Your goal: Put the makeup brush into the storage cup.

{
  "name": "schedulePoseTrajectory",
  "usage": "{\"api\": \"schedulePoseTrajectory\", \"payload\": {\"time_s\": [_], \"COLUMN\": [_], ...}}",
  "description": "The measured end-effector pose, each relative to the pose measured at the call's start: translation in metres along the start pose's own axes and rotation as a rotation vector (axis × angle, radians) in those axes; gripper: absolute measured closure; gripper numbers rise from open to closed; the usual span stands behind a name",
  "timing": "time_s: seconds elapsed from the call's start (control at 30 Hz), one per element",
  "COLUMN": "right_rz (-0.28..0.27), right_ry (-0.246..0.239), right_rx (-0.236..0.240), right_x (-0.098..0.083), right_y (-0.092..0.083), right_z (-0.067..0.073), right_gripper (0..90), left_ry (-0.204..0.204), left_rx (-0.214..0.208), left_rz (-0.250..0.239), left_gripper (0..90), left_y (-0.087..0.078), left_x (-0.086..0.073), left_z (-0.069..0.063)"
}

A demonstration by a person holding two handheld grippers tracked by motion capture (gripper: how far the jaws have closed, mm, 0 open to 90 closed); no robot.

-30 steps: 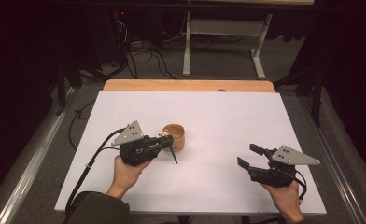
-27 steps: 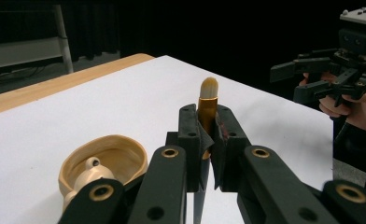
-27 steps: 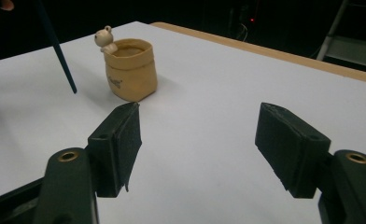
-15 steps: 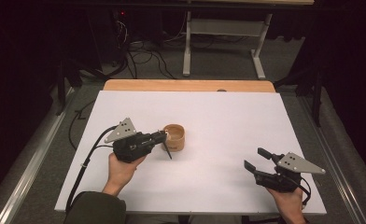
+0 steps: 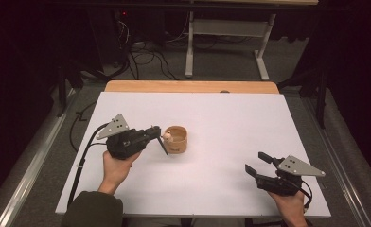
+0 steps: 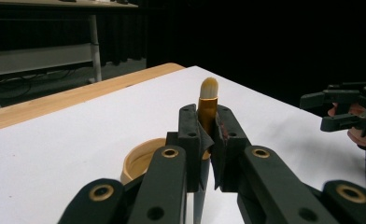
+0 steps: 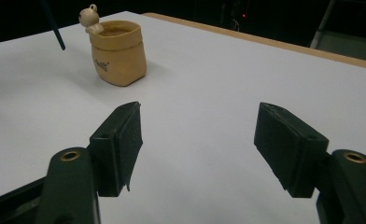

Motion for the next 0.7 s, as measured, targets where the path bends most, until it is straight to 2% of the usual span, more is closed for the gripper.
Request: {"api": "schedulePoseTrajectory", "payload": {"time_s": [0.23,0.43,0.7], "right_rz": [0.016,0.023,0.026], "right_ry": [0.007,0.003,0.004], "right_rx": [0.014,0.012,0.013], "right_x": [-0.002,-0.002,-0.002], "right_y": [0.002,0.003,0.003], "right_z": [0.0,0.0,0.0], "right_gripper": [33.9,34.0,34.1], "left_ry": [-0.013,-0.02,0.005], "left_rx": [0.019,0.026,0.042], "left_rz": [-0.007,-0.025,-0.031], "left_gripper": [83.5,83.4,83.5], "left_y": [0.0,-0.002,0.001], "left_x": [0.003,0.012,0.029], "left_z": [0.009,0.015,0.019]}}
Point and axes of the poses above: each handheld gripper's, and its own axes: y roughly forward along the jaws, x roughly out of its top, z roughly to its left, the point moved 4 cm from there along y, roughly forward along the jaws, and after that the axes turned 7 degrees about -x, right-handed, at the moved point
